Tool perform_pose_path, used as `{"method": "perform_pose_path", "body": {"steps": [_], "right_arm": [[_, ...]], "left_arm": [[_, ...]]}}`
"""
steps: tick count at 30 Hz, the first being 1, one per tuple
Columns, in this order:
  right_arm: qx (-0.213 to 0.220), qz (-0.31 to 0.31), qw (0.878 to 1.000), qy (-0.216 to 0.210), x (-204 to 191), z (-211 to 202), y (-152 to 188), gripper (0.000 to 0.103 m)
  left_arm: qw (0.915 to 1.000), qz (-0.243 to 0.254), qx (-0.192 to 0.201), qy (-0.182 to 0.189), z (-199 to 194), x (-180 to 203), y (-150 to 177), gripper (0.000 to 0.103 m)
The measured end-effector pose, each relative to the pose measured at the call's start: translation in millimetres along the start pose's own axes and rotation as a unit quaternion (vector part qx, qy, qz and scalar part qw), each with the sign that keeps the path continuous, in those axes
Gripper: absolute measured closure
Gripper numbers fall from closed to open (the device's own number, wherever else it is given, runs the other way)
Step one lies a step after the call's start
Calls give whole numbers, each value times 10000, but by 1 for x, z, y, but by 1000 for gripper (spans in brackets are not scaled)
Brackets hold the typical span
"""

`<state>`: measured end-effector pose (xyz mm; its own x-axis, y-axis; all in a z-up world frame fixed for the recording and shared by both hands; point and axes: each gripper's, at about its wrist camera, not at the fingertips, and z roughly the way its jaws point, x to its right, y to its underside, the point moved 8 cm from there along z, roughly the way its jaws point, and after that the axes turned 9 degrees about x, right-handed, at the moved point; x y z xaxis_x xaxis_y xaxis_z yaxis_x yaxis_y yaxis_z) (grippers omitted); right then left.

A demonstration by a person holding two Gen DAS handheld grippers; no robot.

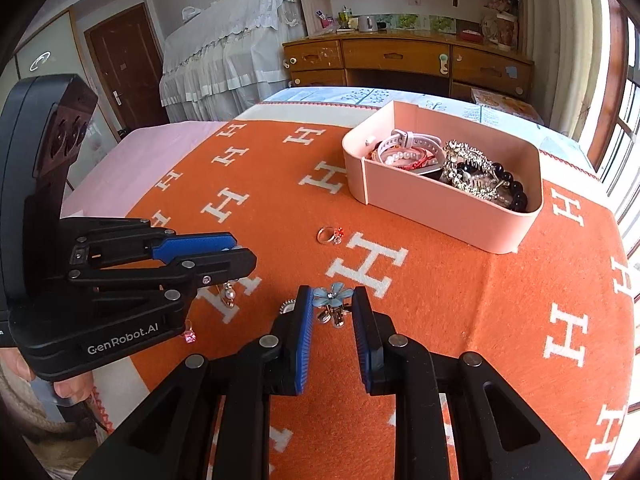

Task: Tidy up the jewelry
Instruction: 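Carry both flower brooches into the pink tray and open both grippers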

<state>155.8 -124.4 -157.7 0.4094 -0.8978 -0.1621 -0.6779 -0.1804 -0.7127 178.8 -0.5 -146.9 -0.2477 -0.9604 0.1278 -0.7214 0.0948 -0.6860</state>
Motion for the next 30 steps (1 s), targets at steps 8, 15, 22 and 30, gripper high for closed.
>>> {"method": "perform_pose_path", "body": {"steps": [8, 15, 22, 30], "right_arm": [[352, 322, 9988, 146, 21, -34, -64, 84], [636, 1091, 9917, 245, 68, -48, -137, 84], [254, 1618, 9846, 616, 121, -17, -156, 84], [-333, 1994, 9746, 966, 157, 34, -125, 84]], "left_arm": [[9990, 137, 355, 251, -33, 7, -78, 86], [9993, 46, 288, 245, -5, 9, -153, 86], [9993, -257, -211, 173, 67, 7, -174, 86], [9981, -250, -555, 128, 118, 19, -152, 86]]}}
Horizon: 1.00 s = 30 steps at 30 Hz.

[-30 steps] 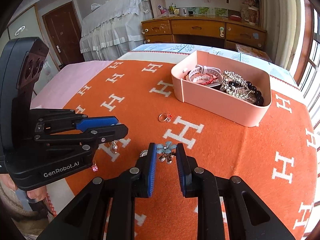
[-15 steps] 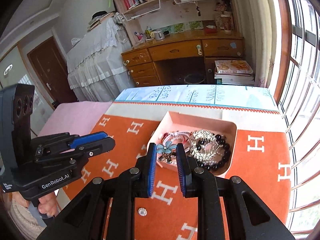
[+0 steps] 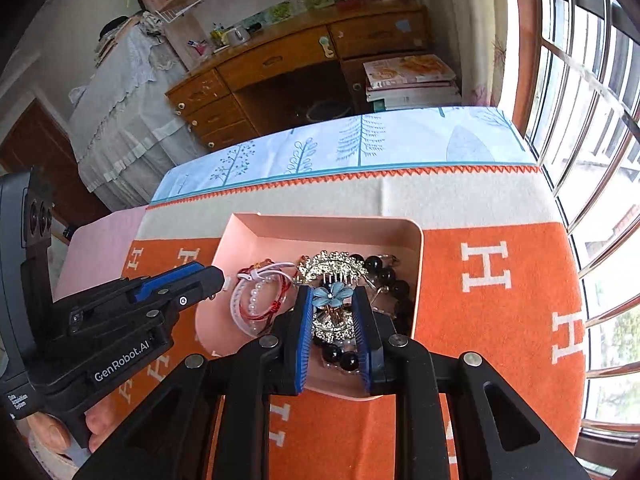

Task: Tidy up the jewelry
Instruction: 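Carry both flower brooches into the pink tray and open both grippers, then grasp the pearl bar pin with the left gripper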

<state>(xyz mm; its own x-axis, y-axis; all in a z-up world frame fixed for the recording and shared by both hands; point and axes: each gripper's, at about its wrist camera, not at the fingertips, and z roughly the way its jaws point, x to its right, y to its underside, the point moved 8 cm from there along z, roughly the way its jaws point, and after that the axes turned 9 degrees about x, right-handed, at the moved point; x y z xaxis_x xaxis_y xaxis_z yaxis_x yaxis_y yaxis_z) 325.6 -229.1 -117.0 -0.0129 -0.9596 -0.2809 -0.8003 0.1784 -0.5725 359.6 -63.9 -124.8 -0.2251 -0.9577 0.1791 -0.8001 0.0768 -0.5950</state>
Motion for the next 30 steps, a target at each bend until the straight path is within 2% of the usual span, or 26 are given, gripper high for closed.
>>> {"method": "perform_pose_path", "body": {"steps": [3, 6, 7, 19, 30], "right_arm": [[-95, 84, 9999, 21, 8, 11, 5, 82], [-124, 176, 9998, 24, 13, 18, 9, 73], [-84, 166, 9998, 25, 14, 17, 10, 66], [409, -166, 9990, 21, 5, -35, 26, 66], [377, -251, 9984, -340, -19, -74, 86, 66]], "left_arm": [[9999, 23, -134, -17, 9, 1, 6, 83], [9998, 27, -174, 40, 9, 4, 9, 59], [9999, 42, -114, 16, 6, 4, 9, 52], [9978, 575, 215, -242, -53, -3, 23, 51], [9968, 701, 272, -273, -110, -19, 73, 52]]}}
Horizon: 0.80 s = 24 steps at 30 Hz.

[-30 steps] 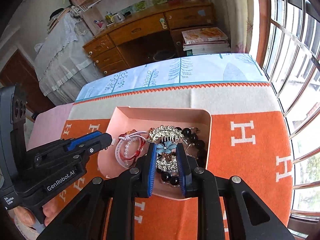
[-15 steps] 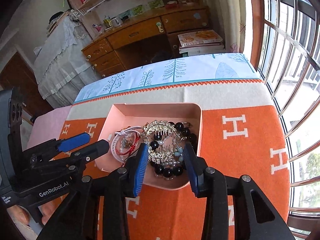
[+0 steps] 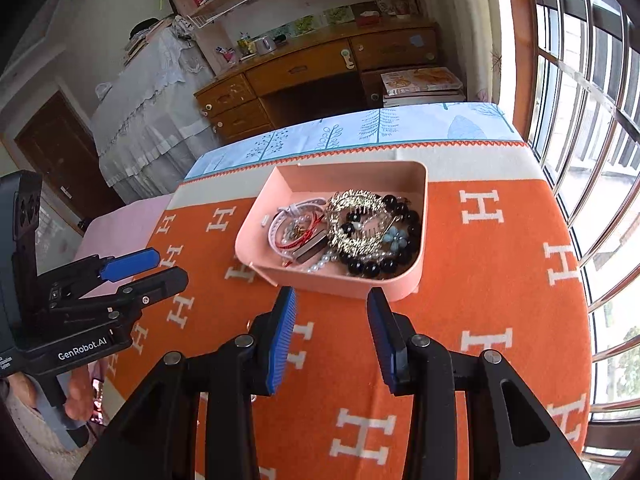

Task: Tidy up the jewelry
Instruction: 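Grasp the pearl bar pin with the left gripper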

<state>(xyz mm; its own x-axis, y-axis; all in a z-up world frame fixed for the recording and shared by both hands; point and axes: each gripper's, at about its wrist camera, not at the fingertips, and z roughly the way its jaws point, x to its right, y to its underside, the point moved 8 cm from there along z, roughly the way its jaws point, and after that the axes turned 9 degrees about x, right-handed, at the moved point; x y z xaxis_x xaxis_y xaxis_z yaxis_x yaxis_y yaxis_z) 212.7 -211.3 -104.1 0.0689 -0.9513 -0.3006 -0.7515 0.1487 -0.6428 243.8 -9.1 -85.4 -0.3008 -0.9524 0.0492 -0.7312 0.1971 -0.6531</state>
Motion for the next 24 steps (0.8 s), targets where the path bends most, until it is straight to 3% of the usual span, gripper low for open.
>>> {"method": "perform_pose_path", "body": {"steps": [10, 24], "right_arm": [[-217, -356, 9989, -221, -30, -15, 49, 66], [-532, -745, 9948, -452, -58, -5, 89, 66]], "left_arm": [[9999, -90, 25, 110, -32, -13, 50, 52], [9979, 485, 133, 404, -35, 0, 93, 51]]}}
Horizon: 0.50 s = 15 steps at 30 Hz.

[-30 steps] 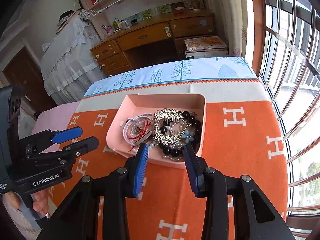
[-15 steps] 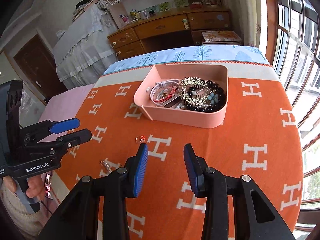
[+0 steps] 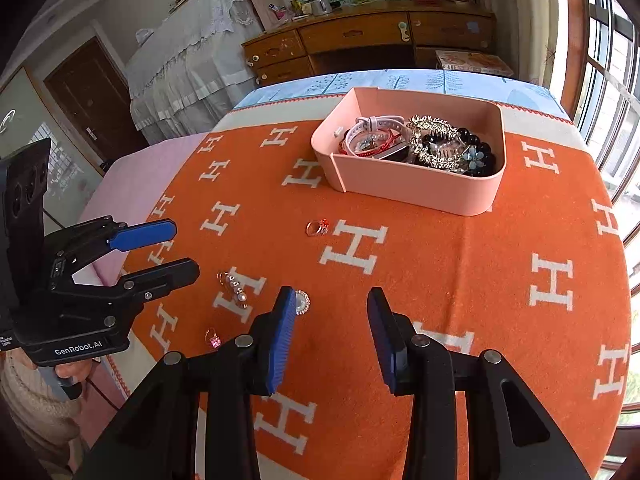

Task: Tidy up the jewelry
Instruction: 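Grasp the pearl bar pin with the left gripper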

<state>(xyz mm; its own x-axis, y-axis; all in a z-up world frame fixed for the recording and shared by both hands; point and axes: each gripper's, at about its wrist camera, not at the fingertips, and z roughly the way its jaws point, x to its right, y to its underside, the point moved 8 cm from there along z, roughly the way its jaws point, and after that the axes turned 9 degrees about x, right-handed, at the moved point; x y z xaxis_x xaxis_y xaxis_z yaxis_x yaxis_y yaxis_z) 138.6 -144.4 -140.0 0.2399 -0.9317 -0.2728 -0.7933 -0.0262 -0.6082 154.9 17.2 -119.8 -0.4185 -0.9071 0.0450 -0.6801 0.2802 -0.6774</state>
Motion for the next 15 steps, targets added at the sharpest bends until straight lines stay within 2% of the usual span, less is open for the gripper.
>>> {"method": "perform_pose_path", "body": {"steps": [10, 15], "right_arm": [[-198, -101, 9997, -78, -9, 18, 17, 66], [-220, -189, 9995, -131, -18, 25, 24, 66]], "left_arm": [[9992, 300, -194, 171, 15, -8, 25, 52], [9956, 798, -318, 383, 21, -16, 36, 52]]}}
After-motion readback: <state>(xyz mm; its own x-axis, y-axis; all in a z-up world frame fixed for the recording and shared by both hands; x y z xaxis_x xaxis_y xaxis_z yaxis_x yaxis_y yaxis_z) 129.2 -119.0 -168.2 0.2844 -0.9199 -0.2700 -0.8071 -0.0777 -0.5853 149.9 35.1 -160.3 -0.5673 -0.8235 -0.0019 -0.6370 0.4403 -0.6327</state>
